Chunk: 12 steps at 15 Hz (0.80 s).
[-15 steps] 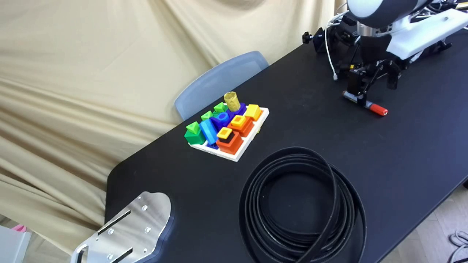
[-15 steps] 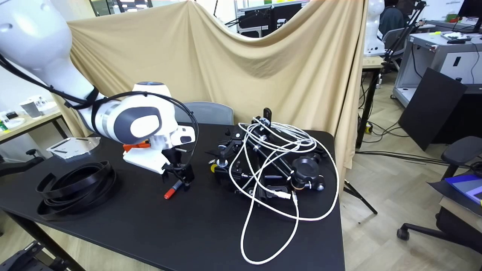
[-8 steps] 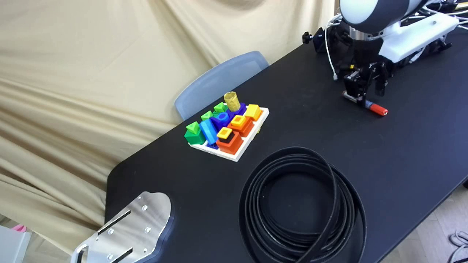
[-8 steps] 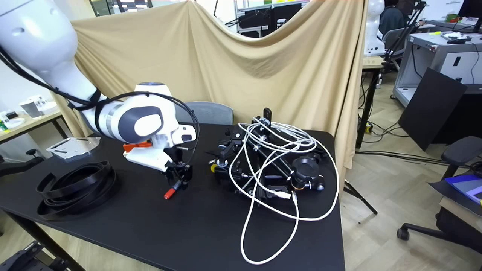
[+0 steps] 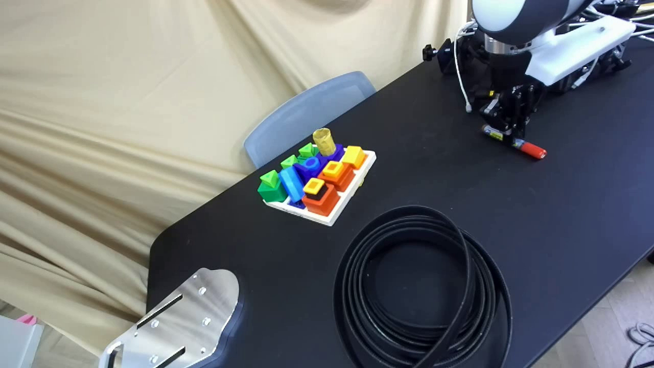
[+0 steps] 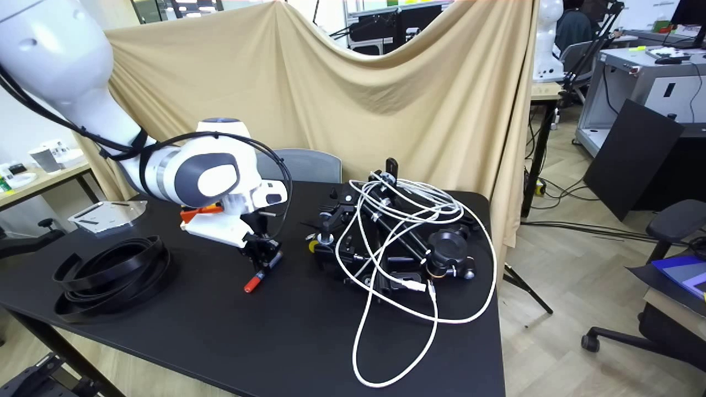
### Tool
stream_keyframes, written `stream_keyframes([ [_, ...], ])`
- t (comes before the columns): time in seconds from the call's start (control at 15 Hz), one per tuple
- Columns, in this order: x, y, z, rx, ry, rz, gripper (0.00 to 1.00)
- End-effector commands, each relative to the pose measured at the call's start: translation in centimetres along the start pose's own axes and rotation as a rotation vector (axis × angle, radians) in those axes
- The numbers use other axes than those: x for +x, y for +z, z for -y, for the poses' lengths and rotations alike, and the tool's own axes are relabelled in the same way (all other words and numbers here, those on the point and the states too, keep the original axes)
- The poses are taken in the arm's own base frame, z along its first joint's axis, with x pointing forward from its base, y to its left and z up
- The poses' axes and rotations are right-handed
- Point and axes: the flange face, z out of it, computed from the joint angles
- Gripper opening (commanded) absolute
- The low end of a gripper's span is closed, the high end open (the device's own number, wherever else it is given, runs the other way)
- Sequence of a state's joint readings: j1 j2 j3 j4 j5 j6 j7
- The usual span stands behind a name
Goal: Move the pen
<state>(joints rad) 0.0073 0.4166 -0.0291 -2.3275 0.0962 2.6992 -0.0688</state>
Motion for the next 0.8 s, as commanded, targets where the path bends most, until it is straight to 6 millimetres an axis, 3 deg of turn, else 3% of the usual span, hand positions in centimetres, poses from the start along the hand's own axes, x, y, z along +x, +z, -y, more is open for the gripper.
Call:
stream_keyframes([
  [0.0, 0.4, 0.0, 0.0, -0.006, 0.033, 0.000, 0.05],
  [0.33, 0.5, -1.6, 0.5, -0.007, 0.019, -0.025, 0.05],
  [0.73, 1.7, -5.8, 3.4, 0.000, -0.023, -0.061, 0.05],
])
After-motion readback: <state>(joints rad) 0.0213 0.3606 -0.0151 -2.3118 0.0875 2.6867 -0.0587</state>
